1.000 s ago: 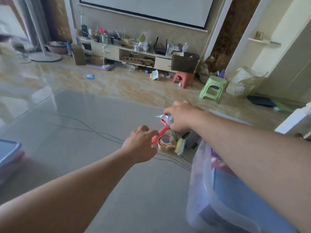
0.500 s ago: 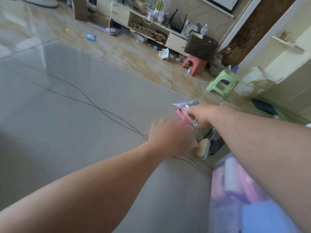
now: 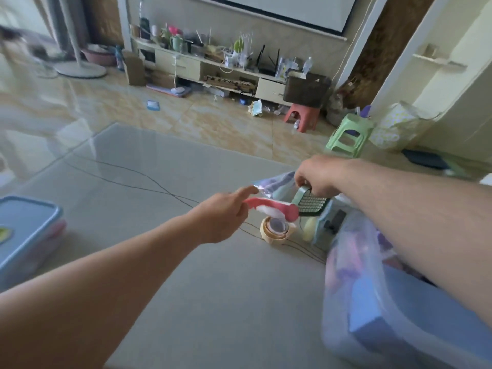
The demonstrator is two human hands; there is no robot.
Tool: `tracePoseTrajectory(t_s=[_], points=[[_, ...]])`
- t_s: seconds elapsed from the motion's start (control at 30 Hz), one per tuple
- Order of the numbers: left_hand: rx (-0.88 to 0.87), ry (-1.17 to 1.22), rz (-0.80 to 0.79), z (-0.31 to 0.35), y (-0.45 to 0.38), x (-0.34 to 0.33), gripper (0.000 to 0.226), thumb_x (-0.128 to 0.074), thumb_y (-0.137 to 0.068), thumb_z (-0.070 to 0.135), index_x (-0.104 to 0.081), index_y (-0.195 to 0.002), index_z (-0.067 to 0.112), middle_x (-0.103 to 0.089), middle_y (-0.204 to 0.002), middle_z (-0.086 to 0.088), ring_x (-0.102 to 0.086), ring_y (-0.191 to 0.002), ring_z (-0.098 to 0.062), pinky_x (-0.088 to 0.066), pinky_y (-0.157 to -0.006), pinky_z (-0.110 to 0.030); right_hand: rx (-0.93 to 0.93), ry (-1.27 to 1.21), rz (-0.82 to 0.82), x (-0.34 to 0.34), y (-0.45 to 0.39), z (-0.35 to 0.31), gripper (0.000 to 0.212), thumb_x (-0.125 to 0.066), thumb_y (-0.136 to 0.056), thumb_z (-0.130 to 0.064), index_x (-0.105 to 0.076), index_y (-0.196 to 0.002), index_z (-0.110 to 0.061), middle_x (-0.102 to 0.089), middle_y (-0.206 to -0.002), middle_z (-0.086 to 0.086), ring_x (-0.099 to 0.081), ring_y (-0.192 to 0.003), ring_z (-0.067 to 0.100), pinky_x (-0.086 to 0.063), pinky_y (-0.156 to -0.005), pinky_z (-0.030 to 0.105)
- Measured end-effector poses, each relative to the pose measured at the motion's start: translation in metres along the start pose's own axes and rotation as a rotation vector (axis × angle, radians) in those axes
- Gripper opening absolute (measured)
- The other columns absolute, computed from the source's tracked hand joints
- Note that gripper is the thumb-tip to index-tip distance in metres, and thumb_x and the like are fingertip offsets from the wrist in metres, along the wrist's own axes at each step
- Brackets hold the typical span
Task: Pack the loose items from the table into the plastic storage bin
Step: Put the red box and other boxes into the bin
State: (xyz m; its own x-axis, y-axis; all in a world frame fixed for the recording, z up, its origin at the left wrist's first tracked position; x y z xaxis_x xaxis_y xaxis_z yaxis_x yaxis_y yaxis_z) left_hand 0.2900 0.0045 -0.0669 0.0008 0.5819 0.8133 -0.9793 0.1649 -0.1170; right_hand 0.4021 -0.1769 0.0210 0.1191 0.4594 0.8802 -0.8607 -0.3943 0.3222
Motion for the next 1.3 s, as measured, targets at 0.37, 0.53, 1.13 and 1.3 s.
tracePoseTrajectory(t_s=[0.37, 0.53, 1.13, 1.3], points=[[-0.260, -0.114, 0.297, 0.212, 0.039, 0.100, 0.028, -0.042, -0.108, 0.044, -0.058, -0.104, 0.023, -0.059, -0.080, 0.007, -0.053, -0.067, -0.011, -0.034, -0.055, -0.028, -0.011, -0.452, 0.756, 0.066, 0.255, 0.133, 0.038, -0.066, -0.084, -0.012, -0.079, -0.117, -0.026, -0.061, -0.098, 0.002, -0.055, -0.091, 0.020, -0.042, -0.083, 0.029], [-0.404, -0.103, 0.143, 0.302, 0.016, 0.040, 0.026, -0.042, -0.108, 0.039, -0.057, -0.109, 0.018, -0.055, -0.092, 0.004, -0.055, -0.081, -0.021, -0.047, -0.074, -0.042, -0.193, -0.484, 0.665, -0.004, 0.336, 0.214, 0.044, -0.067, -0.085, -0.007, -0.077, -0.123, -0.025, -0.065, -0.108, 0.009, -0.060, -0.101, 0.027, -0.045, -0.088, 0.031], [-0.291, -0.346, -0.058, 0.331, -0.073, -0.105, 0.020, -0.055, -0.104, 0.037, -0.062, -0.119, 0.027, -0.049, -0.107, 0.003, -0.048, -0.106, -0.021, -0.041, -0.086, -0.038, -0.325, -0.376, 0.206, -0.219, 0.251, 0.267, 0.015, -0.073, -0.088, -0.019, -0.062, -0.092, -0.028, -0.060, -0.098, -0.006, -0.060, -0.085, 0.016, -0.051, -0.068, 0.036], [-0.255, -0.290, -0.062, 0.326, -0.090, -0.109, 0.021, -0.059, -0.101, 0.031, -0.068, -0.118, 0.039, -0.054, -0.106, 0.008, -0.050, -0.104, -0.018, -0.044, -0.090, -0.038, -0.292, -0.517, 0.240, -0.229, 0.245, 0.273, 0.023, -0.082, -0.085, -0.040, -0.070, -0.103, -0.033, -0.065, -0.104, -0.009, -0.064, -0.094, 0.017, -0.057, -0.081, 0.038]])
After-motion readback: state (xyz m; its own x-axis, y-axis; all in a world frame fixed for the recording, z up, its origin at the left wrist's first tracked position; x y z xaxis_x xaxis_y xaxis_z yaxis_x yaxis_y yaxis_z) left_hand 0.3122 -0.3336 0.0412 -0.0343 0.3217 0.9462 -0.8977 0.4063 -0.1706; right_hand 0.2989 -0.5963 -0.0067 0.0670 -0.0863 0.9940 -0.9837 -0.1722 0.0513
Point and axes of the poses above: each hand's wrist, its own y-axis away from the middle knuckle, its own x-axis out of the back of the hand, z = x × y, the point moved 5 cm from there along -y, towards the middle knuckle
